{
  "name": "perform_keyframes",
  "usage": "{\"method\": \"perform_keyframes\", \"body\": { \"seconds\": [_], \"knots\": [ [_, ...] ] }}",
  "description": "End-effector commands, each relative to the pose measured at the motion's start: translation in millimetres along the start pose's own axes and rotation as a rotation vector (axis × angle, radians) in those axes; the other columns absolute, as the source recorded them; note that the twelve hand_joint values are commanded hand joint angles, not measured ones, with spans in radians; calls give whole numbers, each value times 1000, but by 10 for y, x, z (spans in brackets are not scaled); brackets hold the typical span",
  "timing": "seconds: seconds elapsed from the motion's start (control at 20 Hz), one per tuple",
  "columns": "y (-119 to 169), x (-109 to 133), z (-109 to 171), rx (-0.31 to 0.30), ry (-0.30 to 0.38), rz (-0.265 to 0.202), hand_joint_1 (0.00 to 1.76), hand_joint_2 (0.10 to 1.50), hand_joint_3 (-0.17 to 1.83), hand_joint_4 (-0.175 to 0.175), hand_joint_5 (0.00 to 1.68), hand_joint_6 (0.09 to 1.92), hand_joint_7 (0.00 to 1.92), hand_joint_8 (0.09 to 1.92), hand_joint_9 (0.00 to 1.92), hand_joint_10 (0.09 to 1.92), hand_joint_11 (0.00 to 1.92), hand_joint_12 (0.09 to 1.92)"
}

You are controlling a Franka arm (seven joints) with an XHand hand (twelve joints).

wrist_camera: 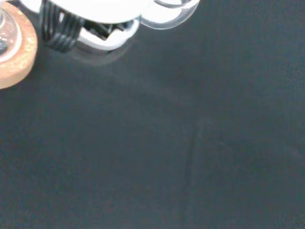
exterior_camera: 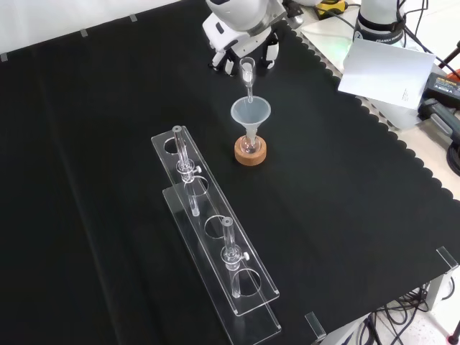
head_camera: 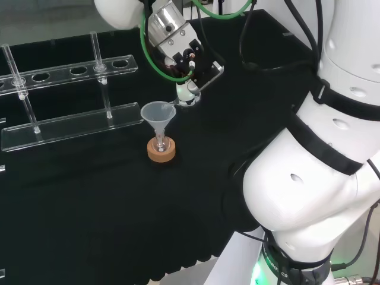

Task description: Pour all the NaCl from the weighing funnel into the round-bottom flask.

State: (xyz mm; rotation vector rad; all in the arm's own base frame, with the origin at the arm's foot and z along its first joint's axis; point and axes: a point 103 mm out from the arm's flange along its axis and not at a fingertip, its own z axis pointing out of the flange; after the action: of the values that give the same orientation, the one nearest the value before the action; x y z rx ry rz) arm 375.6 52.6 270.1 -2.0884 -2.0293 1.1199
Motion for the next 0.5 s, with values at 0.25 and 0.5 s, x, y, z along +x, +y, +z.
{"method": "perform_keyframes", "body": {
  "seconds": [0.25, 0.5],
  "knots": [
    [-5, 10, -48, 6, -52, 27, 1135, 637, 676, 175, 1298, 634, 602, 658, 1010, 261, 860, 1002],
    [-7, -2, -50, 14, -56, 24, 1135, 637, 677, 175, 1298, 635, 599, 658, 1009, 260, 860, 1002]
  ]
}}
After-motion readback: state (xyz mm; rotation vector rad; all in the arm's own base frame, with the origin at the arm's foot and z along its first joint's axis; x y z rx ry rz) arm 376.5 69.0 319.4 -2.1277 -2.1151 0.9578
